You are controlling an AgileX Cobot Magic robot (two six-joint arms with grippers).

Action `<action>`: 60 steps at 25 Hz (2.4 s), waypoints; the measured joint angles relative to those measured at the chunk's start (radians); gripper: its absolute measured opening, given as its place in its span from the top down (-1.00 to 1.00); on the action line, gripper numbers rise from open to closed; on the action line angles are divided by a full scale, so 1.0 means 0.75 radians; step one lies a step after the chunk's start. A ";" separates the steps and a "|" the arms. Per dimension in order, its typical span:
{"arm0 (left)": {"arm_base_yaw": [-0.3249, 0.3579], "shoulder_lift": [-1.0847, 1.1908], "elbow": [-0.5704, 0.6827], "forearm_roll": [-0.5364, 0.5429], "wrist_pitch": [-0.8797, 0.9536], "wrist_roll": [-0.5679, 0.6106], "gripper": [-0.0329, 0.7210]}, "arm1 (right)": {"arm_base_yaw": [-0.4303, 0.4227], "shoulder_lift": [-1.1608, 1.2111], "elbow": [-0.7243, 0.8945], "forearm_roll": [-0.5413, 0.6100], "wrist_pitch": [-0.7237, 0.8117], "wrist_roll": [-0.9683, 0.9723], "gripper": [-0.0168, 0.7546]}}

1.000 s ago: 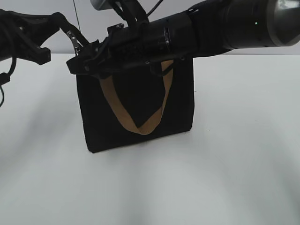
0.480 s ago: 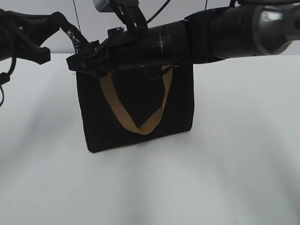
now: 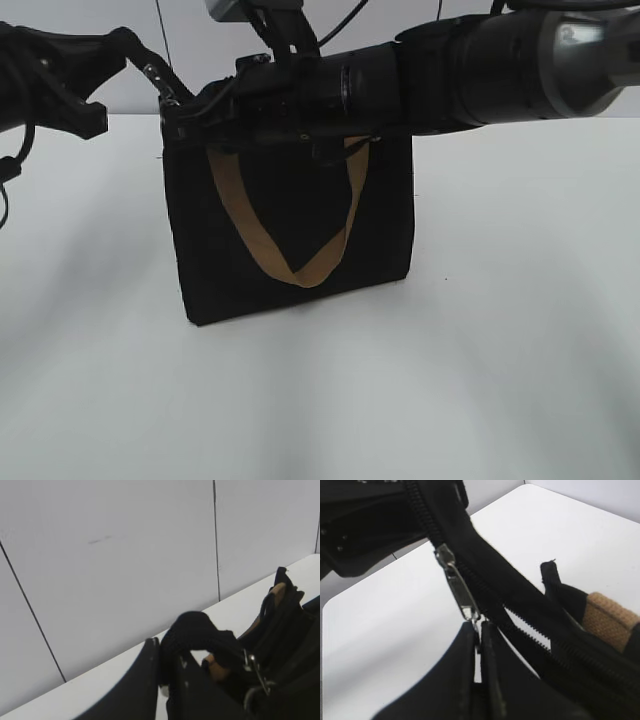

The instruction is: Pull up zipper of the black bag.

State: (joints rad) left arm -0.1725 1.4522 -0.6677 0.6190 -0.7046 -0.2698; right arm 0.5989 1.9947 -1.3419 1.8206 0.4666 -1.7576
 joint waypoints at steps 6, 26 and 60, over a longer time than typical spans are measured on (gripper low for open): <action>0.000 0.000 0.000 0.000 0.185 0.000 0.86 | 0.000 -0.059 0.001 -0.050 -0.009 0.049 1.00; -0.002 0.000 0.000 -0.067 0.510 0.000 0.86 | -0.335 -0.140 0.001 -0.790 0.112 0.633 1.00; -0.245 -0.381 -0.002 -0.401 1.367 -0.458 -0.16 | -0.494 -0.396 0.010 -1.719 0.635 1.355 -0.43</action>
State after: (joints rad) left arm -0.3564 1.1667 -0.6695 0.3185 0.3205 -0.6135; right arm 0.2281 1.6978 -1.3345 0.5313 0.9428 -0.7413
